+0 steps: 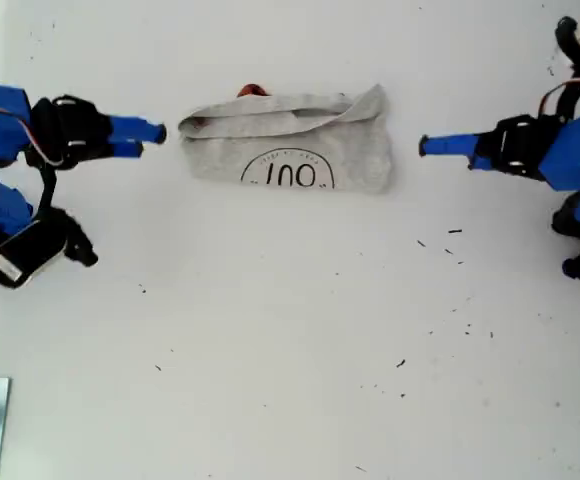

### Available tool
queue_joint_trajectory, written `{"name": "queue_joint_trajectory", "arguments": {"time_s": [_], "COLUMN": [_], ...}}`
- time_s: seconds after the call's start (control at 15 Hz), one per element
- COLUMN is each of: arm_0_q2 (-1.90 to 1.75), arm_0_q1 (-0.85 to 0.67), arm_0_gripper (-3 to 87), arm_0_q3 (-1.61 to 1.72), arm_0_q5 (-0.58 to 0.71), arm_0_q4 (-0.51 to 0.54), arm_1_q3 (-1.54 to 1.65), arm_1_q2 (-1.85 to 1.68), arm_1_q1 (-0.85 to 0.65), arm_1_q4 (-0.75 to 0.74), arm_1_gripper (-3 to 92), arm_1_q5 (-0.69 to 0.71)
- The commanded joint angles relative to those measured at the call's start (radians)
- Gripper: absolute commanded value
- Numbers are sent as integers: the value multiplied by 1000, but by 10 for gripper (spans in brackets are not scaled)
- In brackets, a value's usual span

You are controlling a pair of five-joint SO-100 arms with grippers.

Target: Fold t shirt

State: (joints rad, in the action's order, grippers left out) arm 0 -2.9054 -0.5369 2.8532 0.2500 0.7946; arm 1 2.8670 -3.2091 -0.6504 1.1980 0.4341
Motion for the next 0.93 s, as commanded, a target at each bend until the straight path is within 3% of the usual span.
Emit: {"name": "queue_joint_trajectory", "arguments": {"time_s": [0.0,0.2,0.33,0.4,0.47,0.53,0.87], "arm_0_q2": [-324,-686,-692,-696,-696,-696,-696], "arm_0_q1": [173,359,357,373,383,387,385], "arm_0_gripper": [97,10,43,82,93,94,96], "arm_0_q3": [152,387,388,388,388,388,390], "arm_0_q5": [-115,-288,-245,-176,-176,-176,-176], "arm_0_q4": [31,150,242,238,238,238,238], "arm_1_q3": [84,235,235,235,235,235,230], "arm_1_q2": [-301,-296,-295,-295,-295,-295,-295], "arm_1_q1": [132,276,261,238,219,215,212], "arm_1_q4": [192,156,152,152,152,152,161], "arm_1_gripper": [420,418,416,416,416,416,344], "arm_1_q5": [-60,-161,-127,-91,75,354,394]}}
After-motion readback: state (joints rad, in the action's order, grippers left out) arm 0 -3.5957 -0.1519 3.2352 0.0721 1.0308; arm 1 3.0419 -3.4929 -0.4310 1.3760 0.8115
